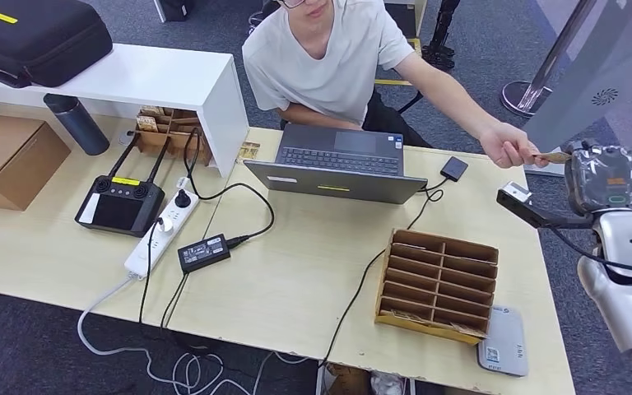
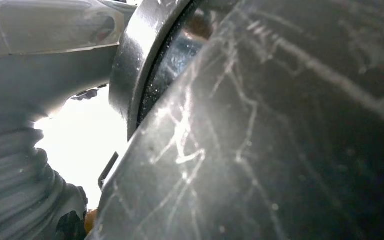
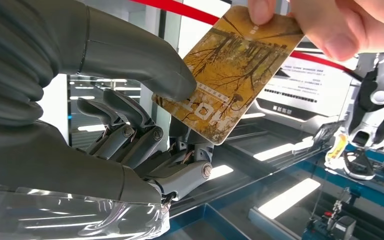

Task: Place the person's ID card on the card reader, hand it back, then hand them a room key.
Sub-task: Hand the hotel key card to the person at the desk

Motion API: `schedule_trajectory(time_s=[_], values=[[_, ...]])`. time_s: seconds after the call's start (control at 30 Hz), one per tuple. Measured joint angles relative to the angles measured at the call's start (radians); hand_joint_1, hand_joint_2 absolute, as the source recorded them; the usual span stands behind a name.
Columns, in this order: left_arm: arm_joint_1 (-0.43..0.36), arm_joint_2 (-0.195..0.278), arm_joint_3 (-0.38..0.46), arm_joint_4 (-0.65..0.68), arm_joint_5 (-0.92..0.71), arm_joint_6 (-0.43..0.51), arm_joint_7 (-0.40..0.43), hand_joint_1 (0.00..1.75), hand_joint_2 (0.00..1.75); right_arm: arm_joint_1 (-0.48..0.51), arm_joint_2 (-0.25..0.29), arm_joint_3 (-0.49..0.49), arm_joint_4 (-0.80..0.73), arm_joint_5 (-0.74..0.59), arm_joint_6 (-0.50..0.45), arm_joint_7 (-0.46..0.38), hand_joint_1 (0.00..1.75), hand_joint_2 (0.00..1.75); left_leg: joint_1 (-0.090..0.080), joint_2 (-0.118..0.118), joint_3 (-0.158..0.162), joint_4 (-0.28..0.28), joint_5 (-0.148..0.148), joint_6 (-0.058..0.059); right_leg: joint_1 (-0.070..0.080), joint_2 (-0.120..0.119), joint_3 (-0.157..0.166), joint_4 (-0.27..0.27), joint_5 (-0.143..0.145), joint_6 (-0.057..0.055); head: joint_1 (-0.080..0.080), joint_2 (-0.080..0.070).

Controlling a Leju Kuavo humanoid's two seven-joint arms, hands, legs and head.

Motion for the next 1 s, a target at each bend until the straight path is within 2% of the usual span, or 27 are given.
schedule_trajectory(time_s=[0.07,0.47,0.6,0.8,1.0], values=[[0.000,0.000,-0.001,0.000,0.000,-0.002,0.000,0.00,1.75,-0.009,0.002,0.014,0.011,-0.005,-0.001,0.002,0.00,1.75,0.000,-0.002,-0.001,0.000,0.000,0.000,0.000,-0.002,0.000,0.000,0.000,0.000,0.000,0.000],[-0.001,0.003,-0.001,0.000,0.000,-0.008,-0.002,0.00,1.75,-0.013,0.003,0.053,0.038,-0.031,-0.030,0.017,0.00,1.75,0.000,-0.001,-0.001,0.000,0.001,0.000,0.000,-0.002,0.000,0.000,0.000,0.000,0.000,0.000],[-0.001,0.002,0.000,0.000,0.000,-0.007,-0.002,0.00,1.75,0.022,-0.006,0.054,0.002,-0.056,-0.056,0.014,0.00,1.75,0.000,-0.002,0.000,0.000,0.001,0.000,0.000,-0.002,0.000,0.000,0.000,0.000,0.000,0.000],[0.000,-0.002,0.014,0.000,0.000,-0.006,-0.002,0.00,1.75,0.175,-0.042,0.020,-0.187,-0.102,-0.059,0.019,0.00,1.75,0.000,-0.002,-0.001,0.000,0.000,0.000,0.000,-0.002,-0.001,-0.001,-0.001,0.000,0.000,0.000],[0.002,-0.010,0.057,0.001,-0.030,0.000,-0.001,0.00,1.75,0.449,-0.062,-0.098,-0.483,-0.146,-0.066,0.024,0.00,1.75,0.000,-0.002,-0.002,0.000,-0.001,0.000,0.000,-0.002,-0.001,-0.001,-0.001,0.000,0.000,0.000]])
